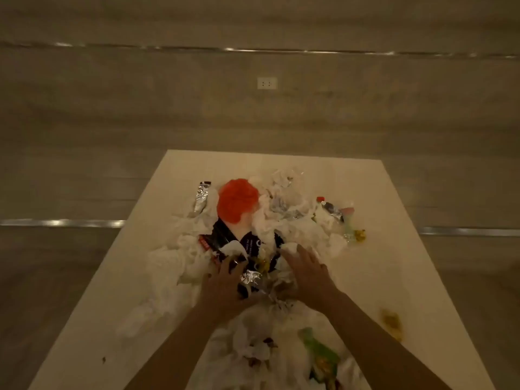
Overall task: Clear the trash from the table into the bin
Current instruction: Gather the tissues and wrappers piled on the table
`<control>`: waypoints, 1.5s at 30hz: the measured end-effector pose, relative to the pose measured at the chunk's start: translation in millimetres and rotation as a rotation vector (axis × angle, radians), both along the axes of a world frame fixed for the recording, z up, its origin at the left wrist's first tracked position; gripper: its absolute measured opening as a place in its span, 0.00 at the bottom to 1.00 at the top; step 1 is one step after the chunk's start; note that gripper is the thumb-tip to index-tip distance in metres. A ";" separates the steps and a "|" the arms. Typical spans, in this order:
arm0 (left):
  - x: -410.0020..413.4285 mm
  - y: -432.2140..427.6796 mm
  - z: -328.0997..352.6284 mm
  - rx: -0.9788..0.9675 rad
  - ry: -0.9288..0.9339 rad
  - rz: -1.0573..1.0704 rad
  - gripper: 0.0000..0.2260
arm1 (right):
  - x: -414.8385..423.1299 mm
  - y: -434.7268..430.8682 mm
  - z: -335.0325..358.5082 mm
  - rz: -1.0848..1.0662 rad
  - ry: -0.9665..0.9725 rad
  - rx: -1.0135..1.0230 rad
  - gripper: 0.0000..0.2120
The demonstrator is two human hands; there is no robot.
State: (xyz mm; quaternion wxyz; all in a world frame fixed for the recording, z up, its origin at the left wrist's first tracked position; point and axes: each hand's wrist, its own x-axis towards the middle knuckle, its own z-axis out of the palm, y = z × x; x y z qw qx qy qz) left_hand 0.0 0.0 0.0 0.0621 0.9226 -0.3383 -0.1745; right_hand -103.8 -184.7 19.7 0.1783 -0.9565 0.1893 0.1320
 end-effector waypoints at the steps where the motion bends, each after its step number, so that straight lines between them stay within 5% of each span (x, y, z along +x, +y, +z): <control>1: -0.5 -0.4 -1.1 -0.014 0.000 -0.012 0.39 | 2.1 0.9 -2.4 0.001 0.006 0.006 0.44; 11: -0.5 -11.9 -7.6 -0.159 -0.059 -0.064 0.20 | 11.9 5.0 -14.4 0.122 -0.204 -0.142 0.14; 19: -0.7 -8.9 -0.9 -0.148 -0.051 -0.012 0.21 | 12.1 -3.8 14.1 -0.013 -0.373 0.161 0.05; 24: 6.3 -8.9 3.3 -0.094 -0.172 -0.032 0.25 | 19.1 -18.8 33.4 -0.070 -0.449 0.239 0.08; 31: 37.6 -45.2 18.1 -0.341 -0.207 0.001 0.25 | 29.8 -47.8 35.6 -0.196 -0.461 0.175 0.20; 38: 47.5 -94.3 -0.8 -0.081 -0.062 -0.159 0.33 | 35.0 -57.9 8.0 -0.142 -0.088 0.234 0.34; 41: 42.7 -98.2 -9.2 -0.095 -0.028 -0.152 0.27 | 37.3 -52.4 -2.8 -0.149 0.022 0.239 0.33; 45: 41.1 -102.3 -12.2 -0.200 -0.036 -0.081 0.14 | 35.8 -43.7 -13.1 -0.186 -0.094 0.153 0.21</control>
